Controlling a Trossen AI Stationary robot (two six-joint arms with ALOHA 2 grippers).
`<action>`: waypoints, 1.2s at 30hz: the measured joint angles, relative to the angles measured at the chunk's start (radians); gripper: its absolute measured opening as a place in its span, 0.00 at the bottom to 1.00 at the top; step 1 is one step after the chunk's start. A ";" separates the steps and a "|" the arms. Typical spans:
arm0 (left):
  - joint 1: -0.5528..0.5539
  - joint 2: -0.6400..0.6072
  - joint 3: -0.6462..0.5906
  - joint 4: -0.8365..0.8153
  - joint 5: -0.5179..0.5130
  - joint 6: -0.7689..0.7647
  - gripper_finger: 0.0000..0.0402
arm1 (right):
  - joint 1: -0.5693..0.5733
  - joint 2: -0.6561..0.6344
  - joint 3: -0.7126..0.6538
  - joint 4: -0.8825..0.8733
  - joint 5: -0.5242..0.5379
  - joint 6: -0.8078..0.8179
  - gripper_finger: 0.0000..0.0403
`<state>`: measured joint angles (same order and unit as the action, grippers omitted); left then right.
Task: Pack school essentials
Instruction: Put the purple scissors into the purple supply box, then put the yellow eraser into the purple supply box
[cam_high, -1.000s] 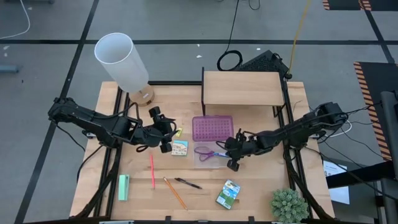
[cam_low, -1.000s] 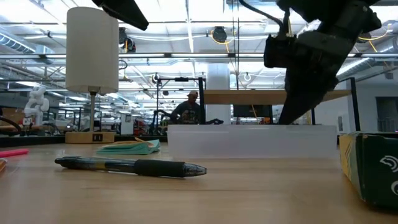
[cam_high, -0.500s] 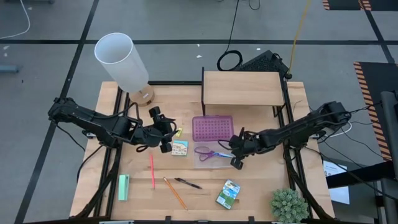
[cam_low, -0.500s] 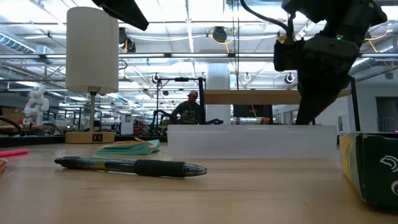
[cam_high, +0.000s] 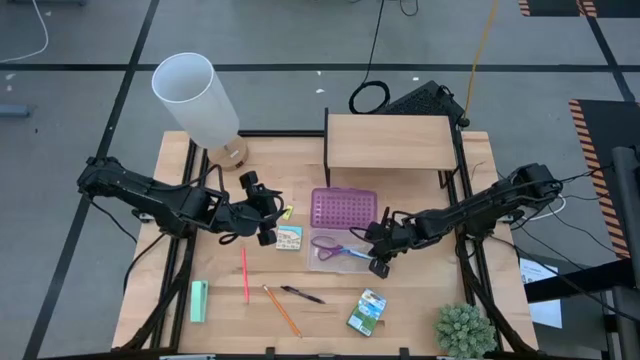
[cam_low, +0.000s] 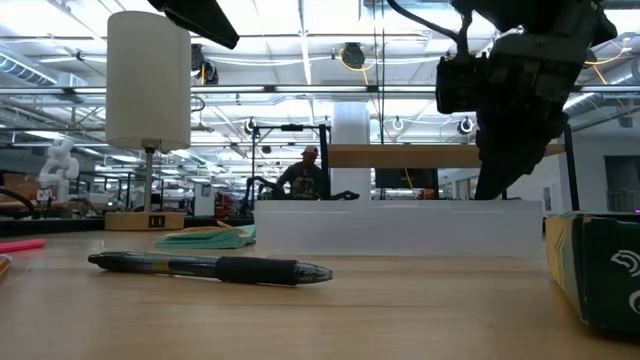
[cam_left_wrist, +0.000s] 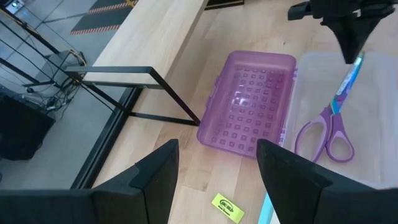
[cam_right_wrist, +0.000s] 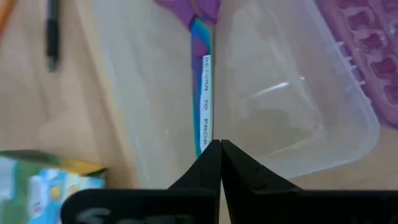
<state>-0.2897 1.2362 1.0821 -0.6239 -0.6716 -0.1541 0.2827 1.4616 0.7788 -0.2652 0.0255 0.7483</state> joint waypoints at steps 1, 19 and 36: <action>0.000 0.000 0.000 0.000 0.000 0.000 0.55 | 0.001 0.000 0.000 0.009 -0.003 0.004 0.00; 0.000 0.000 0.000 0.019 0.000 0.001 0.55 | 0.011 0.059 -0.001 0.041 -0.005 -0.081 0.00; 0.000 0.006 0.000 0.023 0.000 0.017 0.55 | -0.002 0.038 -0.001 0.093 -0.054 -0.145 0.00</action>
<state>-0.2895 1.2419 1.0821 -0.6011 -0.6712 -0.1374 0.2810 1.5000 0.7776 -0.1718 -0.0288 0.6028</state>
